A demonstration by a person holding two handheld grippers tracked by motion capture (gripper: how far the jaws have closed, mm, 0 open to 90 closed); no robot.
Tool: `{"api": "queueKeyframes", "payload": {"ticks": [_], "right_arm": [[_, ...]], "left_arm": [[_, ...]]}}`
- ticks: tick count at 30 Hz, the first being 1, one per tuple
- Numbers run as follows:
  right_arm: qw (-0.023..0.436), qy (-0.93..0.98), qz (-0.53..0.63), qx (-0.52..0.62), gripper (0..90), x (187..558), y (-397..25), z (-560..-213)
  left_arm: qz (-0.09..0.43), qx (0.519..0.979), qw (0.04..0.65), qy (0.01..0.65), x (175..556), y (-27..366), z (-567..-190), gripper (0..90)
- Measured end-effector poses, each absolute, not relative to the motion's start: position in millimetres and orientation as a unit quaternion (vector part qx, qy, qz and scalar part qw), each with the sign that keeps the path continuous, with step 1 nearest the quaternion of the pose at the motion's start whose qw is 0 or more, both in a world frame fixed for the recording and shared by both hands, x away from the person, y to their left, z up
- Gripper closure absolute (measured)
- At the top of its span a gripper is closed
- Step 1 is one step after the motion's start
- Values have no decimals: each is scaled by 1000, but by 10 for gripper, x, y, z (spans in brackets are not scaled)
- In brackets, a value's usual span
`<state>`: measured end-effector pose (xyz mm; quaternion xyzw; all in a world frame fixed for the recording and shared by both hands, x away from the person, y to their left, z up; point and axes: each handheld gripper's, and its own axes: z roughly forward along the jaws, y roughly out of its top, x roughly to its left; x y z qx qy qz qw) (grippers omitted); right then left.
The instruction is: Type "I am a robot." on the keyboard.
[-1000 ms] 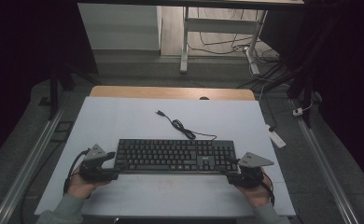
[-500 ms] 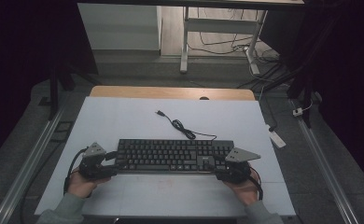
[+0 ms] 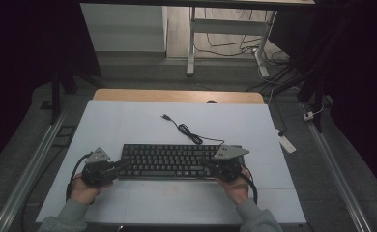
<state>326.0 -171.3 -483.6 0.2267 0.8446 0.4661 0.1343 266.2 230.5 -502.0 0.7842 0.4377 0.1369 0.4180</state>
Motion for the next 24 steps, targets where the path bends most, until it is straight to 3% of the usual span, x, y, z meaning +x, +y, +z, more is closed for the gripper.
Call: {"api": "queueKeyframes", "payload": {"ticks": [4,24], "right_arm": [[130,845,466,227,895,3304,-1604,-4837],[103,862,449,214,893,3463,-1093,-4904]], "left_arm": [[139,784,418,437,2662,2316,-5017,889],[133,794,395,442,2723,2291,-5084,890]]}}
